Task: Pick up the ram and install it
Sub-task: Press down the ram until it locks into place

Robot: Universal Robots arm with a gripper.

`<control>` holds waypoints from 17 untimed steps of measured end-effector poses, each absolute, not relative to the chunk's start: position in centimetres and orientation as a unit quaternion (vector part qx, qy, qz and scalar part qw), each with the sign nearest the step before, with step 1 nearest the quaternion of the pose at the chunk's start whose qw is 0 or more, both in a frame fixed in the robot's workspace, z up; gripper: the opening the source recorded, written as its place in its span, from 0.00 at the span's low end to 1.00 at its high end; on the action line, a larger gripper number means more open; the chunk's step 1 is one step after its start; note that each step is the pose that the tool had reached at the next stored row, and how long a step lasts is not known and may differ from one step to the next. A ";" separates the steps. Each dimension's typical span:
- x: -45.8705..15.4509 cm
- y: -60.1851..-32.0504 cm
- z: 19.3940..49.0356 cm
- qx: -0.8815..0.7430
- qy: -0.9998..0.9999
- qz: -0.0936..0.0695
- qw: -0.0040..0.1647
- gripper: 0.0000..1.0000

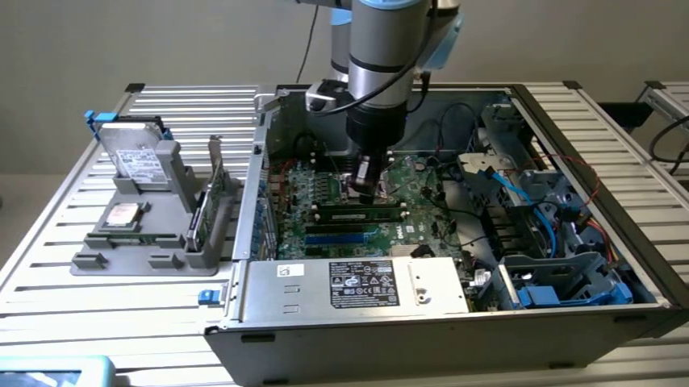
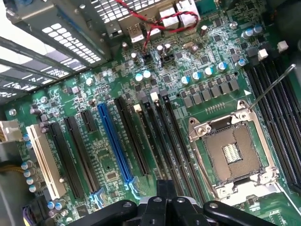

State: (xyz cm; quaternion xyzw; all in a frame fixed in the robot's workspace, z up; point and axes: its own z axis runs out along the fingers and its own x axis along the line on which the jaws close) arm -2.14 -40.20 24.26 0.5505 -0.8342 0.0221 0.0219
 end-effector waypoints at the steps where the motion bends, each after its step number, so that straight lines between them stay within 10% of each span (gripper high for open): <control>1: -2.1 -40.2 24.2 0.543 -0.839 0.022 0.022 0.11; 17: -2.1 -40.2 24.1 0.423 -0.906 0.019 0.025 0.11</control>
